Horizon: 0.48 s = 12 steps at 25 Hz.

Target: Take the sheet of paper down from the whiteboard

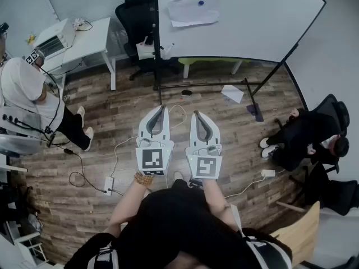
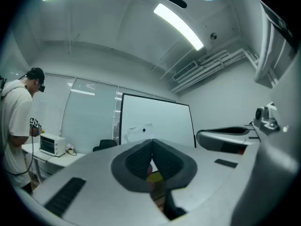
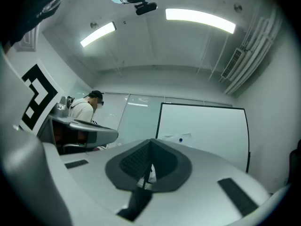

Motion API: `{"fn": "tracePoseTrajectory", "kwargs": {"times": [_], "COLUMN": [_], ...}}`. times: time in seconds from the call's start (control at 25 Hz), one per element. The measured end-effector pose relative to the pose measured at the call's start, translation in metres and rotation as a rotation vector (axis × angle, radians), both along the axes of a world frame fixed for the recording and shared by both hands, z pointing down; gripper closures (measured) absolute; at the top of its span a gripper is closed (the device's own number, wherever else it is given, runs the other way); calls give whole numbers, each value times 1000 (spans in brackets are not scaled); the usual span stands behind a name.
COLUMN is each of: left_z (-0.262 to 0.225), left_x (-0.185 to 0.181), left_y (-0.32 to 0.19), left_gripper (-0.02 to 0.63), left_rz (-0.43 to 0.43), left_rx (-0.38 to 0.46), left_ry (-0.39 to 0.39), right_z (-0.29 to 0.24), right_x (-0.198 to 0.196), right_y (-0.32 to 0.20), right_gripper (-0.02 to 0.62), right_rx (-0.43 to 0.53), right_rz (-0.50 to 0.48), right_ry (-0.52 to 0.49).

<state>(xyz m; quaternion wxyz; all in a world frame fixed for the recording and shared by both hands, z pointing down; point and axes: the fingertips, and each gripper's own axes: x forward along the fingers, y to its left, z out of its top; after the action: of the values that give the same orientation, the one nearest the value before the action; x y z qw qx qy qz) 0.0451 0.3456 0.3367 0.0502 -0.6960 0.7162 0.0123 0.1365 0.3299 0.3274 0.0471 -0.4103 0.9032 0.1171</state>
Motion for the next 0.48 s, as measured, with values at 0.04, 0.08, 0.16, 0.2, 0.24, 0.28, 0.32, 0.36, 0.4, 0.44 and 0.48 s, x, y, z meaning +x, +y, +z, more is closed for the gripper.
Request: {"fn": "tracePoseTrajectory", "kwargs": {"times": [0.04, 0.08, 0.16, 0.2, 0.24, 0.28, 0.32, 0.36, 0.4, 0.44, 0.48], "left_z": [1, 2, 4, 6, 7, 8, 10, 12, 14, 17, 20], "left_x": [5, 10, 20, 26, 31, 36, 40, 44, 46, 48, 49], "left_y": [-5, -11, -21, -25, -29, -33, -37, -40, -42, -45, -46], "left_gripper": [594, 594, 594, 594, 594, 594, 594, 594, 594, 594, 594], "left_rz": [-1, -2, -7, -12, -18, -25, -32, -38, -42, -47, -52], "left_rx": [1, 1, -1, -3, -5, -7, -8, -11, -15, -21, -28], "left_ry": [1, 2, 4, 4, 5, 6, 7, 9, 12, 15, 16], "right_z": [1, 1, 3, 5, 7, 9, 12, 15, 18, 21, 23], "right_x": [6, 11, 22, 28, 33, 37, 40, 42, 44, 45, 46], "right_y": [-6, -12, -23, -28, -32, -37, -41, -46, -51, -55, -59], "right_gripper": [600, 600, 598, 598, 597, 597, 597, 597, 597, 597, 597], "right_rx": [-6, -13, -36, -44, -47, -47, -48, -50, -54, -57, -59], "right_rz": [3, 3, -13, -30, -48, -65, -80, -94, -104, -111, -117], "right_ry": [-5, -11, -31, -38, -36, -27, -17, -9, 1, 9, 15]}}
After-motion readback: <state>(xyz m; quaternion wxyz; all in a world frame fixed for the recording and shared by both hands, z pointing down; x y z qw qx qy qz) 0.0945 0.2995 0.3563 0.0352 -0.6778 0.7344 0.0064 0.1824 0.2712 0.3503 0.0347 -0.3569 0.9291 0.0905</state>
